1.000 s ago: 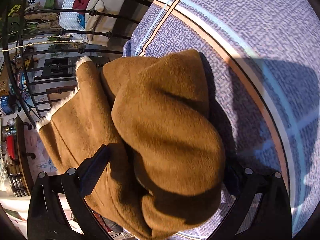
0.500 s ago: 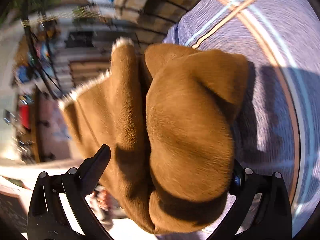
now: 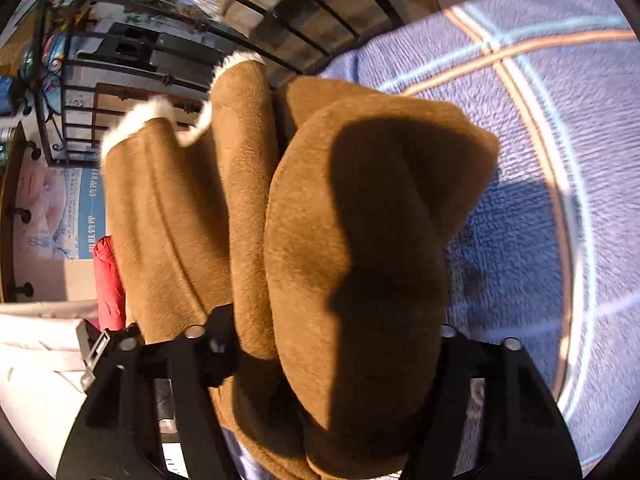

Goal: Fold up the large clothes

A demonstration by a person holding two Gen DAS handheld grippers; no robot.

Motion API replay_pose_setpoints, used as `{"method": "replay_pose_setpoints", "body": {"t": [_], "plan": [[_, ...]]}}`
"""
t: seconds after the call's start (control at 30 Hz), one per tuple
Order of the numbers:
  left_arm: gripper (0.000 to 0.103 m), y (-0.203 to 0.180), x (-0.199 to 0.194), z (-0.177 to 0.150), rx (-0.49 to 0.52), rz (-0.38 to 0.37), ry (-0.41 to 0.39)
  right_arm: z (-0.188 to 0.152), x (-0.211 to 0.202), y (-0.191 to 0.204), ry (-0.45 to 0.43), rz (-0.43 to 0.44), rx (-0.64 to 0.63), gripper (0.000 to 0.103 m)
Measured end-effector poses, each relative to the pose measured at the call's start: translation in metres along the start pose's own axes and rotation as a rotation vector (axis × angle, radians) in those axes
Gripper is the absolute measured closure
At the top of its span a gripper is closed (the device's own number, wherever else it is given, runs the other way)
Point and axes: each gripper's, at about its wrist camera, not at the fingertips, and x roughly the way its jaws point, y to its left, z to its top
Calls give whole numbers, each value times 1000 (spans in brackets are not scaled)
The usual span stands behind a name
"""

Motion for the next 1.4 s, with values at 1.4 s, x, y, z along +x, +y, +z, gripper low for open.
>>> {"method": "replay_pose_setpoints", "body": {"t": [1.4], "plan": [[54, -467, -69, -256, 1085, -725, 250, -322, -498, -89, -945, -414, 221, 55]]}}
